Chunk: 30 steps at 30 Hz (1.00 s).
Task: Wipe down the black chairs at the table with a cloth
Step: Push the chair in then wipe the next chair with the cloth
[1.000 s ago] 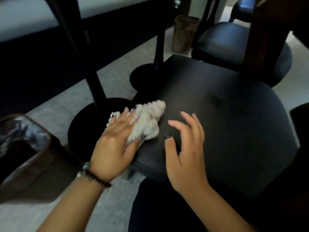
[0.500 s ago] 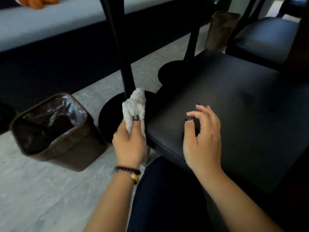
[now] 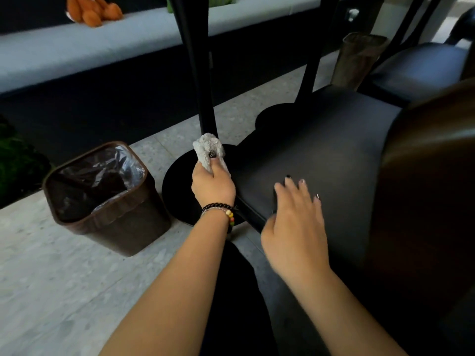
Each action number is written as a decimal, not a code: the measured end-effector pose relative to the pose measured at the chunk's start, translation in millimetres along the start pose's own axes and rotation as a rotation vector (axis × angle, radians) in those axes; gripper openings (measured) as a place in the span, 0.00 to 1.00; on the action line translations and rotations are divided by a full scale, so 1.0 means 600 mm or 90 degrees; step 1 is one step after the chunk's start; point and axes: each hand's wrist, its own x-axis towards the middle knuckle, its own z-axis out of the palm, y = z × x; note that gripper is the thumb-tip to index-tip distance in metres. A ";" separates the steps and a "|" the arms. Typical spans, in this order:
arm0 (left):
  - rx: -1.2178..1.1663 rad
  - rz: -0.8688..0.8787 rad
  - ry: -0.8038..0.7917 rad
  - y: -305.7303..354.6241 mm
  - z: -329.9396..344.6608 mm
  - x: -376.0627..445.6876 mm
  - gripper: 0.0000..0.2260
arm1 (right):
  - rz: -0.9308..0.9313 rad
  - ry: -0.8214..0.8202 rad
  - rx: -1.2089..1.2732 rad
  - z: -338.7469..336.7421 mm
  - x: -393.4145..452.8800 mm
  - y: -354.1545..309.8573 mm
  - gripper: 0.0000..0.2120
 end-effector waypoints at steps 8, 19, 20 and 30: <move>0.013 -0.011 -0.003 0.003 -0.016 -0.028 0.14 | -0.085 -0.042 -0.049 -0.002 -0.007 0.021 0.32; 0.054 -0.007 -0.141 -0.045 -0.042 -0.228 0.12 | -0.005 0.019 0.480 -0.031 -0.110 0.008 0.25; 0.066 0.007 -0.177 -0.055 -0.047 -0.251 0.11 | -0.006 -0.002 0.497 -0.034 -0.129 0.015 0.25; 0.004 0.010 -0.118 -0.040 -0.062 -0.264 0.11 | -0.233 0.042 0.474 -0.145 -0.221 0.154 0.18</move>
